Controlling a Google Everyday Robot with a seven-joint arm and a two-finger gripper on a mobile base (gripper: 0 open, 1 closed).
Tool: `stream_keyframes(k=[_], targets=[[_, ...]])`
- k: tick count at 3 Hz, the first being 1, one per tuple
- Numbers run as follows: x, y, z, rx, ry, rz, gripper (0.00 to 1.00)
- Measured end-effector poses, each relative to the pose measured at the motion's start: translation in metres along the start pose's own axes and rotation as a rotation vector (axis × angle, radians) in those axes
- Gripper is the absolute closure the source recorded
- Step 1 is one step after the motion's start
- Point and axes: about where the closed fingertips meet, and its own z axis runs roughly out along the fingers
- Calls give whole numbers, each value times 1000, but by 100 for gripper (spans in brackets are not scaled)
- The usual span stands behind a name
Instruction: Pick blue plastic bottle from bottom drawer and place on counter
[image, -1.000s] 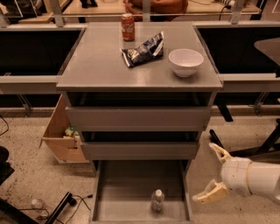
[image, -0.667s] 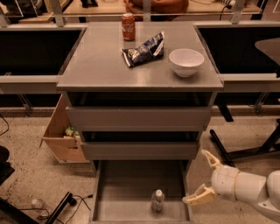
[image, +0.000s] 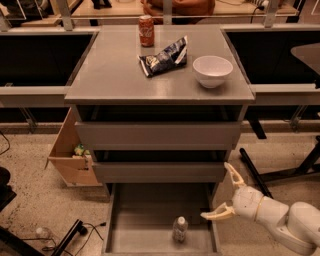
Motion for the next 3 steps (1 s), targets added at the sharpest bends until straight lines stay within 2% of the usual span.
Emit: stream_keyframes(k=[1,2,3], targets=[[53,19,27,-29,-93,41,0],[71,34,37,-33,-117,94,0],[75,40,49,-59,-90,73,0]])
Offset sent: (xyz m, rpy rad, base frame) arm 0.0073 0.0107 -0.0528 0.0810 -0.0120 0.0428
